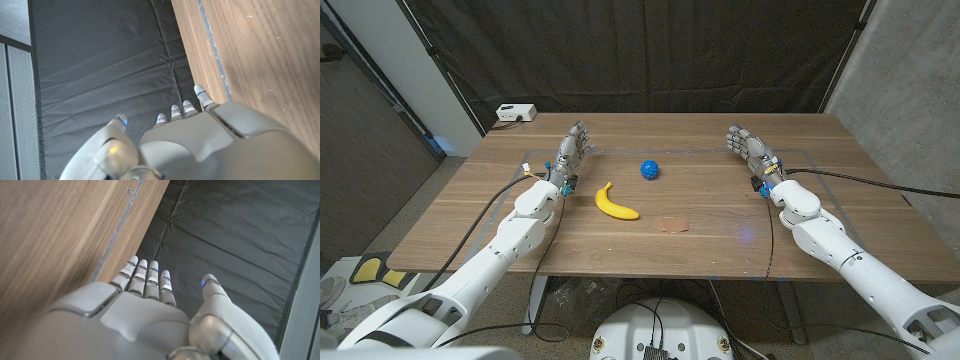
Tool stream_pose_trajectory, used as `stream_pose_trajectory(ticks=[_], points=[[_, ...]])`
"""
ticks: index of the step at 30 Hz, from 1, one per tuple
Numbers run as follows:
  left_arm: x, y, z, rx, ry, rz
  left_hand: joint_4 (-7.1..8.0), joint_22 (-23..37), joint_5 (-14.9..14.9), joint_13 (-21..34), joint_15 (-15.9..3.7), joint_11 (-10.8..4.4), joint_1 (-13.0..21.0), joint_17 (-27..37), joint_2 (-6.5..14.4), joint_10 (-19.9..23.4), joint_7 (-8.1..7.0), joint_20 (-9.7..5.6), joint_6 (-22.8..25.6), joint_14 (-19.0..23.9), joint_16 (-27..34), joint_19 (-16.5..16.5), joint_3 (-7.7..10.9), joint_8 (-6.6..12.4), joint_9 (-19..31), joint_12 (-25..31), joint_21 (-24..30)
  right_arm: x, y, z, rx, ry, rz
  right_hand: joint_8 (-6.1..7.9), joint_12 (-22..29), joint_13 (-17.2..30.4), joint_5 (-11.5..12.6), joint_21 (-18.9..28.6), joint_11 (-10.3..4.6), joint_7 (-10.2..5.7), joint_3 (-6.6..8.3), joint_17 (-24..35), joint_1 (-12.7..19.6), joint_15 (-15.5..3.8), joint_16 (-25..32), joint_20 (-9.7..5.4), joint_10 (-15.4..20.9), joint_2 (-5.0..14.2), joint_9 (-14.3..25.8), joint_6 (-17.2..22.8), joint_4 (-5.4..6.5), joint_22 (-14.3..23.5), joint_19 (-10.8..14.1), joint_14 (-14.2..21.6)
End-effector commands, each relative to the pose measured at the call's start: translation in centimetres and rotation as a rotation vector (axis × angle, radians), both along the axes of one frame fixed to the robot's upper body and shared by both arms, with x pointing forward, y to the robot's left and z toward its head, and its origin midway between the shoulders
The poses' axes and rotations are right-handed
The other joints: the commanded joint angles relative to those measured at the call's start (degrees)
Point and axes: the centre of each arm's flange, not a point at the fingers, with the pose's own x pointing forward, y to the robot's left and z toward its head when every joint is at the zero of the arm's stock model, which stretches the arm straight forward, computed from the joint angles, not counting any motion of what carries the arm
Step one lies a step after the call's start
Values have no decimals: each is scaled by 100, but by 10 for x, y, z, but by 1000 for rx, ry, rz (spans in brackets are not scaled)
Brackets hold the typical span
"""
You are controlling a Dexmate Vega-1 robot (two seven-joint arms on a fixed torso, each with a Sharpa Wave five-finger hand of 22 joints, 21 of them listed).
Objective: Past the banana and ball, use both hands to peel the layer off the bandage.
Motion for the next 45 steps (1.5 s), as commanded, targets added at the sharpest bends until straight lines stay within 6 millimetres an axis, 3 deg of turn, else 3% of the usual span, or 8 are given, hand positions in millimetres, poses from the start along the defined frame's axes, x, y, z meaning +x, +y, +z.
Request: stream_pose_trajectory(ticks=[1,11,25,45], points=[[3,-5,1,17,12,-15,-39,5,-1,11,84,101,21,6,-37,7,34,92,-189,-14,28,-70,16,25,8,-10,-50,-30,3,4,-153,-83,-93,44,82,5,15,-5,-20,-26,23,5,106,-16,37,27,139,13,12,99,-61,8,32,65],[6,-8,1,35,19,-32,-41,17,-9,9,306,109,26,19,-45,51,25,157,-216,16,59,-122,6,16,9,3,-77,-57,9,11,-309,-134,-192,72,87,2,23,7,-25,-57,49,7,163,-60,64,4,166,77,11,227,-86,13,84,143],[13,-15,5,50,19,-66,-48,25,-15,8,326,121,37,30,-56,70,29,201,-230,67,87,-112,0,16,9,7,-80,-100,30,26,-532,-205,-316,72,105,-1,33,-3,-103,-99,97,11,263,-138,72,58,231,154,11,307,-126,20,88,186],[23,-27,11,99,14,-135,-59,33,-23,8,336,107,54,41,-64,87,16,209,-206,109,107,-100,-7,30,8,9,-85,-160,58,23,-708,-276,-437,88,151,-7,39,1,-156,-149,121,17,344,-227,100,26,386,211,11,466,-141,28,129,287]])
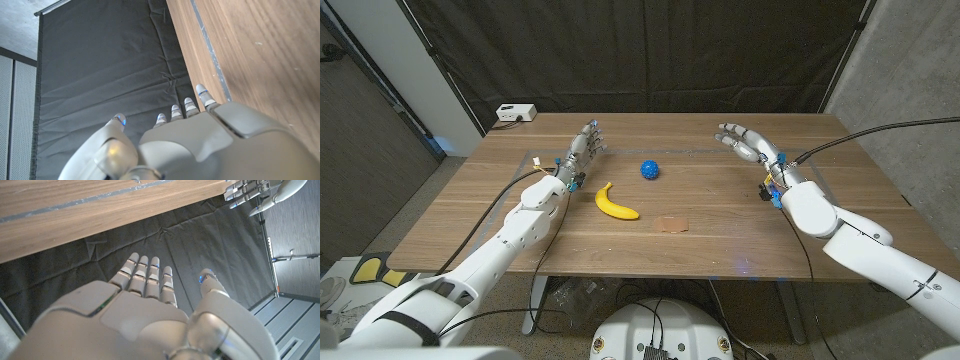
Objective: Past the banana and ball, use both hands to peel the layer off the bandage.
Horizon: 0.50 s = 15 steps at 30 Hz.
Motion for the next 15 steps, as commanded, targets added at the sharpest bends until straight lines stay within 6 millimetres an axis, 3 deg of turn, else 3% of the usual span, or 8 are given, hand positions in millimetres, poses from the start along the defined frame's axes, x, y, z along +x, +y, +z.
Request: stream_pose_trajectory(ticks=[1,15], points=[[5,-8,4,27,-5,-47,-36,18,-23,6,-1,4,2,26,1,0,-4,35,-226,37,30,-69,17,30,10,7,3,-39,18,-2,-114,-43,-76,23,67,18,44,0,-3,-26,54,14,88,-40,33,6,98,-5,13,83,-28,12,65,94],[3,-14,4,46,-16,-86,-43,21,-28,5,2,11,15,30,-3,22,21,47,-177,74,44,-50,14,48,9,13,3,-67,38,-11,-210,-35,-143,19,78,14,37,21,-44,-55,49,19,122,-169,81,0,171,-6,13,171,-27,18,138,266]])
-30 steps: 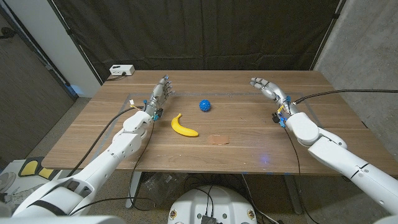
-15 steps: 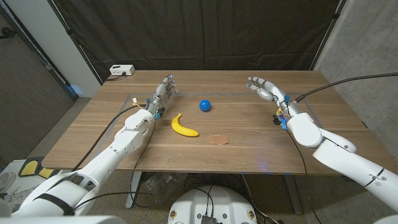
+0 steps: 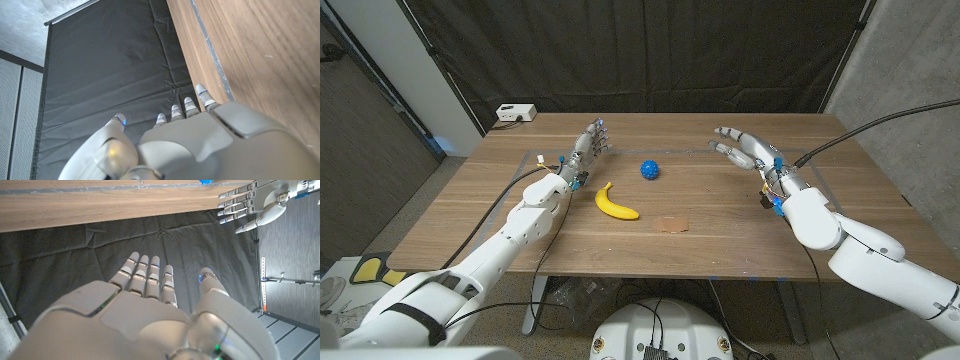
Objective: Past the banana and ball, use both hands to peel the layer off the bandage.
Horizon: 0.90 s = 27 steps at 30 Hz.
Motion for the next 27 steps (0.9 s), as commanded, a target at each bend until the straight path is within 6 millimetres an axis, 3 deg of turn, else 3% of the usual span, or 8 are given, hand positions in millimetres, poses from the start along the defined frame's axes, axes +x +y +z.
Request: stream_pose_trajectory(ticks=[1,27], points=[[-2,-5,1,20,-9,-36,-44,22,-28,5,0,13,15,31,-3,22,22,28,-178,28,43,-68,13,47,9,13,3,-27,18,-6,-90,3,-63,17,34,13,37,22,4,5,24,19,62,-34,41,-9,64,-7,14,69,-3,19,67,72],[2,-6,7,66,-16,-99,-64,21,-38,3,-12,25,52,37,-18,200,67,75,52,209,92,-8,4,104,2,65,1,-51,54,-26,-215,63,-201,30,82,8,46,58,-85,-37,99,8,190,-209,58,7,274,29,14,274,-37,30,179,292]])
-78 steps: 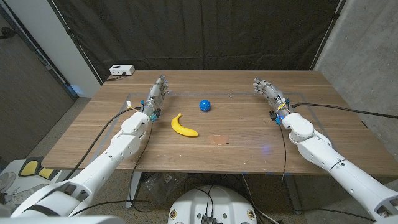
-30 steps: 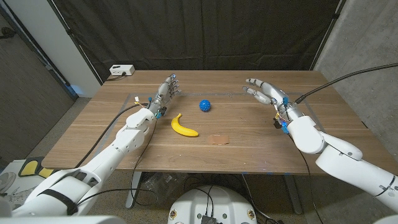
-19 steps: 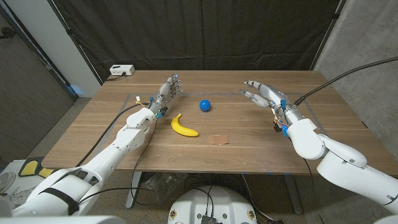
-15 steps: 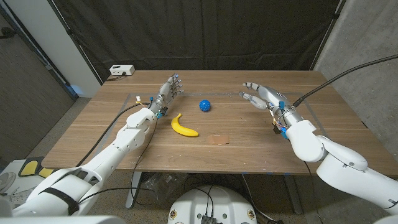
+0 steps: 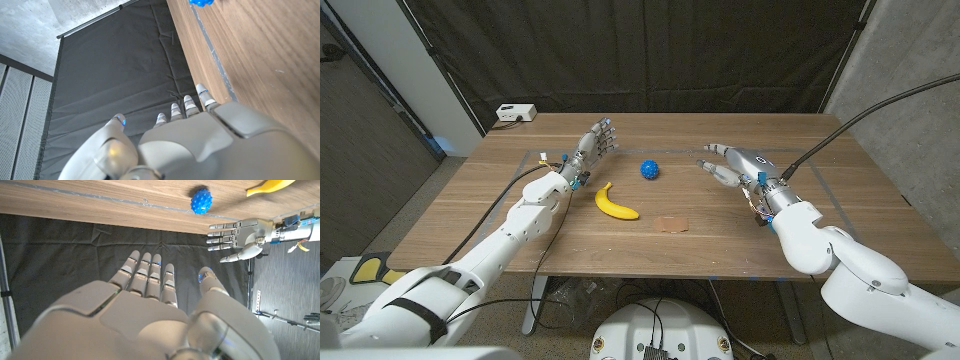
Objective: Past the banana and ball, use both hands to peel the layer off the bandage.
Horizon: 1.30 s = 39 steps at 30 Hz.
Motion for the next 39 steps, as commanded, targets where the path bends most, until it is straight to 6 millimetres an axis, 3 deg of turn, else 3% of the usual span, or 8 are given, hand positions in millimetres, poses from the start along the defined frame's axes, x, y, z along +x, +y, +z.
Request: stream_pose_trajectory(ticks=[1,19,39], points=[[3,-1,3,23,-5,-36,-40,21,1,2,12,24,50,10,-17,26,16,63,5,29,53,-21,27,36,15,27,0,-13,20,-10,-45,25,-60,28,27,6,19,26,-31,-9,42,12,87,-37,12,7,61,17,14,60,-12,31,58,54],[3,2,3,48,-5,-70,-41,17,-4,2,14,24,57,12,-20,33,18,67,26,36,46,-11,20,25,14,20,-9,-23,44,-26,-70,61,-91,12,4,4,15,19,-39,-21,57,28,141,-67,-32,-8,49,50,14,95,-7,36,45,-39],[8,11,0,60,9,-82,-39,15,-10,2,16,33,60,15,-21,30,15,74,43,31,35,-13,11,14,13,10,-23,-8,66,-42,-99,140,-96,4,-23,2,9,16,-66,-31,85,43,224,-108,-42,-36,31,90,16,153,-3,41,43,-62]])
